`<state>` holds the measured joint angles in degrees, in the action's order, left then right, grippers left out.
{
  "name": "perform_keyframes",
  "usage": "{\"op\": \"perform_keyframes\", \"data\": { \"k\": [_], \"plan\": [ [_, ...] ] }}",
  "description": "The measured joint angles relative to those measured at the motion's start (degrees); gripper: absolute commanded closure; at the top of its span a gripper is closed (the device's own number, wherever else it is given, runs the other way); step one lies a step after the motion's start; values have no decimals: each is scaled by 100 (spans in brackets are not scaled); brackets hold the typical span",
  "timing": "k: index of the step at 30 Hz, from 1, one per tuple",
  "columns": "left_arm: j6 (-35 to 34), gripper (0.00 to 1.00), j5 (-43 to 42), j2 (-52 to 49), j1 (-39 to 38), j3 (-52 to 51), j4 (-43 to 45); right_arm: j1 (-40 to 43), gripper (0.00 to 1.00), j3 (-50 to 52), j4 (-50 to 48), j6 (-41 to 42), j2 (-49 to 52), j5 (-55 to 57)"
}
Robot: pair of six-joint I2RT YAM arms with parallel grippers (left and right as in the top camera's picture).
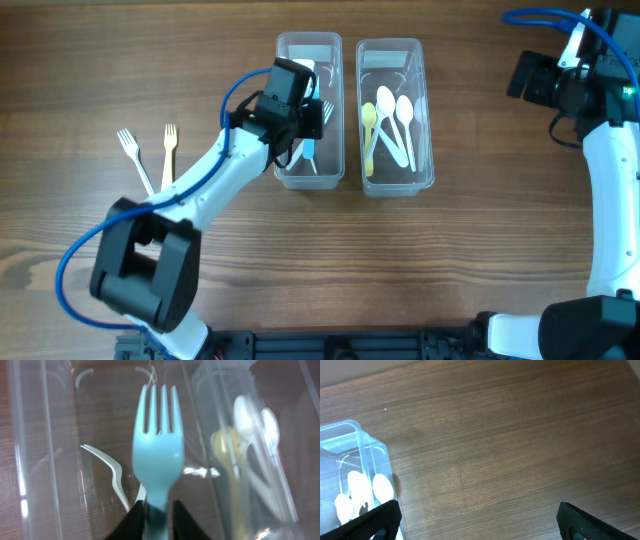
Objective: Pack container
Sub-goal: 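Carry the light-blue fork into the left container and release it, then move the left gripper to the yellow fork and grasp it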
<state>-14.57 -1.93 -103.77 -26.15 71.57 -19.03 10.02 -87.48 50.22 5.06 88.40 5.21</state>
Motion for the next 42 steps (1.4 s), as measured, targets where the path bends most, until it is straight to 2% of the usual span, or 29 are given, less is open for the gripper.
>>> {"op": "perform_keyframes", "data": {
  "k": [2,7,12,19,22,25,32,42],
  "plan": [
    [-46,53,13,-61,0,0,2,0,0,0,0,0,0,0],
    [-83,51,17,-28,85,7,-83,0,0,0,0,0,0,0],
    [-81,53,81,490,498,76,-785,0,0,0,-2,0,0,0],
    [-83,51,702,1827,1370,256,-2090,0,0,0,0,0,0,0],
    [-81,50,911,2076,1816,271,-2656,0,0,0,0,0,0,0],
    [-103,49,1027,2052,2337,260,-3045,0,0,0,0,0,0,0],
    [-146,48,1069,1867,3143,120,-3075,0,0,0,0,0,0,0],
    [-173,48,1043,1106,3292,101,-2944,0,0,0,0,0,0,0]
  ]
}}
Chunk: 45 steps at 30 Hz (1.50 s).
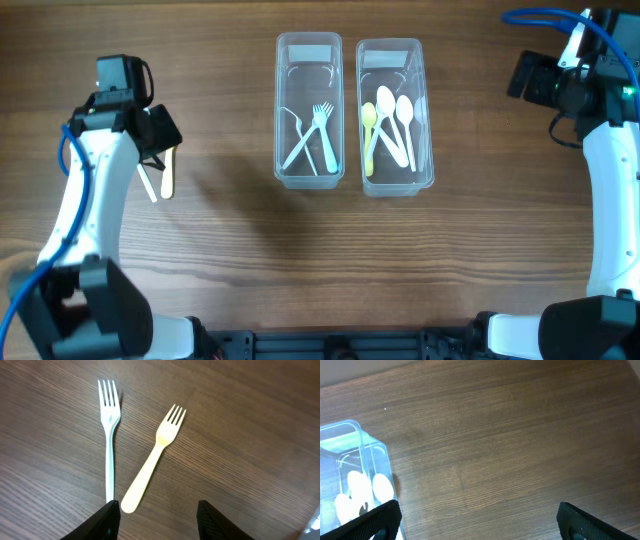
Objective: Pack container
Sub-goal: 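Move the left gripper to the yellow fork and grasp it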
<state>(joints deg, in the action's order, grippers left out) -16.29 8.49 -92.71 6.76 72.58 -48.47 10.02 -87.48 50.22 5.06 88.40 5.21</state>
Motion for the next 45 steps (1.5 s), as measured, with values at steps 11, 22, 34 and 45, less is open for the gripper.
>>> {"op": "perform_keyframes", "data": {
  "k": [11,22,34,45],
  "plan": [
    [0,48,-20,-1043,0,-11,422,0,0,0,0,0,0,0],
    [0,47,-20,-1375,17,-11,901,0,0,0,0,0,0,0],
    [50,42,-24,-1766,323,-299,1390,0,0,0,0,0,0,0],
    [269,96,-380,-1943,348,-352,1554,0,0,0,0,0,0,0]
  ]
}}
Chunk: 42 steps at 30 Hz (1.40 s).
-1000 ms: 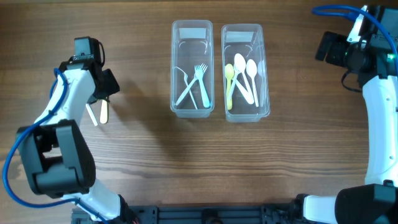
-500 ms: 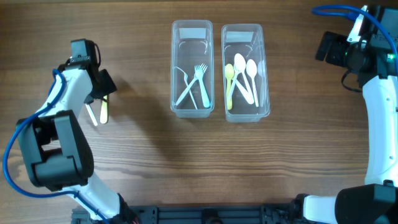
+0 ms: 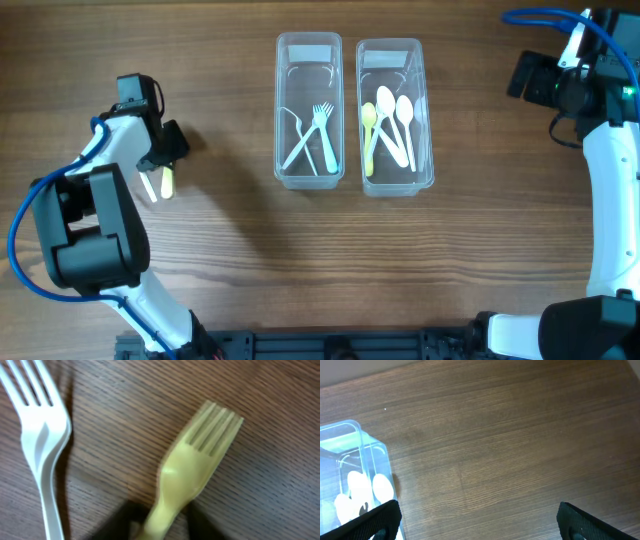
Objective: Pack container
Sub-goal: 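Move the left gripper to the yellow fork and grasp it, then carry the yellow fork into the left container and release it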
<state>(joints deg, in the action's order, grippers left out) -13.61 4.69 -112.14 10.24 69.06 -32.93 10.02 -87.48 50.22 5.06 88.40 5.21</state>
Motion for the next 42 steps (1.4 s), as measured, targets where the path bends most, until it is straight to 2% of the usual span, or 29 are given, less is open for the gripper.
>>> {"op": "perform_keyframes", "data": {
  "k": [11,15,19,26,32,42],
  "plan": [
    [42,96,-92,9,2,26,-74,0,0,0,0,0,0,0],
    [44,96,-201,120,0,33,-450,0,0,0,-2,0,0,0],
    [39,96,-315,555,0,103,-761,0,0,0,-2,0,0,0],
    [17,96,-509,2039,-199,323,-817,0,0,0,-2,0,0,0],
    [-59,96,-809,2844,-1104,356,-802,0,0,0,0,0,0,0],
    [-232,96,-822,2881,-3154,358,-197,0,0,0,0,0,0,0]
  ]
}}
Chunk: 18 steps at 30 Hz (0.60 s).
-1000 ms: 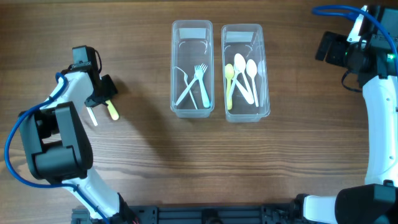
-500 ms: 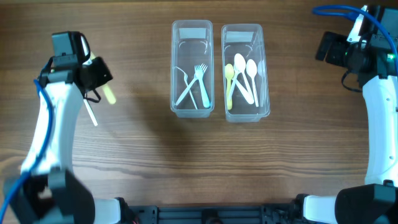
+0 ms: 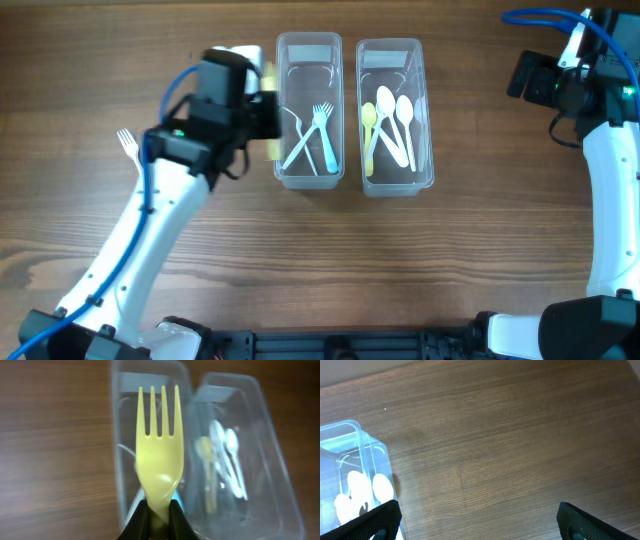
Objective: Pack container
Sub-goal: 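Carry the yellow fork into the left container and release it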
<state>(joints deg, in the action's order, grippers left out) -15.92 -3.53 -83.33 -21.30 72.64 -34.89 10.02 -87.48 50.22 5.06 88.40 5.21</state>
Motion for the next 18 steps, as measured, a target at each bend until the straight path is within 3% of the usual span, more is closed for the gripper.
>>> {"op": "perform_keyframes", "data": {
  "k": [5,14,18],
  "plan": [
    [-109,96,256,-166,-522,2,393,0,0,0,0,0,0,0],
    [-208,94,435,-1132,-623,7,1016,0,0,0,-2,0,0,0],
    [-208,79,455,-1565,-623,7,1132,0,0,0,0,0,0,0]
  ]
}}
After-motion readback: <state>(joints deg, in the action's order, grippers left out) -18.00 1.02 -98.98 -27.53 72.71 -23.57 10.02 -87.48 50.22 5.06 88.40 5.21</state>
